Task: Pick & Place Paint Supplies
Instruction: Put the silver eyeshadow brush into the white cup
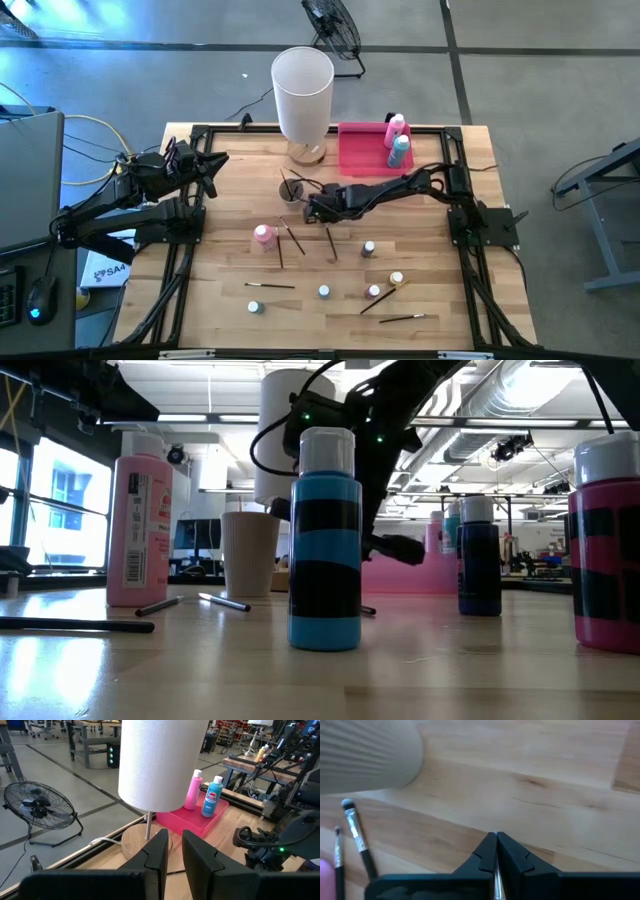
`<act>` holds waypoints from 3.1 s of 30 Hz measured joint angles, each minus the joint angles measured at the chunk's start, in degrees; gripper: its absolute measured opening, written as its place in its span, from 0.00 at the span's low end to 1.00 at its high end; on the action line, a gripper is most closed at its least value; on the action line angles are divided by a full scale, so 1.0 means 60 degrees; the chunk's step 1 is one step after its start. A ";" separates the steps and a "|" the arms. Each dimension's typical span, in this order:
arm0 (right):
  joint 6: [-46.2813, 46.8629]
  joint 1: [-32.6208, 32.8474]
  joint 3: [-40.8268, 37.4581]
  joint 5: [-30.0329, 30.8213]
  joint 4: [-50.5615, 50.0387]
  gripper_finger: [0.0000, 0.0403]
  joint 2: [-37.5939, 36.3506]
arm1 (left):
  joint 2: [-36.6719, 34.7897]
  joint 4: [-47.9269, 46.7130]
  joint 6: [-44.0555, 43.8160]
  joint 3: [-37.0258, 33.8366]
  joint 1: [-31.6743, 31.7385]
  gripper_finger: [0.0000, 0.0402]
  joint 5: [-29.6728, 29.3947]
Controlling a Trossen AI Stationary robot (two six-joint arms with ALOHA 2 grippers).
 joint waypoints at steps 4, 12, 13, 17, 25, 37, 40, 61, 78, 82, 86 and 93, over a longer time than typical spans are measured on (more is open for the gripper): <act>-0.0502 -0.0101 -0.0004 -0.0105 0.0014 0.01 -0.0093 | 0.0000 0.0000 -0.0002 0.0000 0.0004 0.13 0.0000; -0.1531 -0.0285 0.0000 -0.0200 0.0051 0.01 -0.0733 | 0.0000 0.0000 -0.0028 0.0000 0.0000 0.13 0.0000; -0.1692 -0.0308 0.0000 -0.0232 -0.0005 0.01 -0.0829 | 0.0000 -0.0004 -0.0028 0.0000 0.0002 0.13 0.0000; -0.2343 -0.0312 0.0004 -0.0392 -0.0050 0.01 -0.1282 | 0.0000 0.0000 -0.0028 0.0000 0.0004 0.13 0.0000; -0.3321 -0.0356 0.0025 -0.0346 0.0194 0.01 -0.2221 | 0.0000 0.0006 -0.0025 0.0000 0.0001 0.13 0.0000; -0.4653 -0.0352 0.0022 0.0242 0.2165 0.01 -0.3426 | 0.0000 0.0007 -0.0028 0.0000 0.0003 0.13 -0.0004; -0.5007 -0.0360 0.0022 0.0511 0.3215 0.01 -0.3479 | 0.0000 0.0011 -0.0028 0.0000 0.0004 0.13 -0.0004; -0.6624 -0.0540 0.0033 0.1861 0.6163 0.01 -0.2929 | 0.0000 0.0007 -0.0028 0.0004 0.0004 0.13 -0.0004; -0.8254 -0.0254 0.0025 0.2599 0.6829 0.01 -0.2162 | -0.0001 0.0010 -0.0031 0.0000 0.0003 0.13 -0.0007; -0.8338 -0.0161 0.0025 0.2626 0.7297 0.01 -0.1834 | -0.0003 0.0010 -0.0032 0.0001 0.0003 0.13 -0.0010; -0.8560 -0.0083 0.0022 0.3107 0.7515 0.01 -0.1429 | -0.0001 0.0007 -0.0032 0.0000 0.0003 0.13 -0.0007; -0.8748 -0.0070 0.0021 0.3295 0.7592 0.01 -0.1173 | -0.0004 0.0004 -0.0032 0.0001 0.0000 0.13 -0.0007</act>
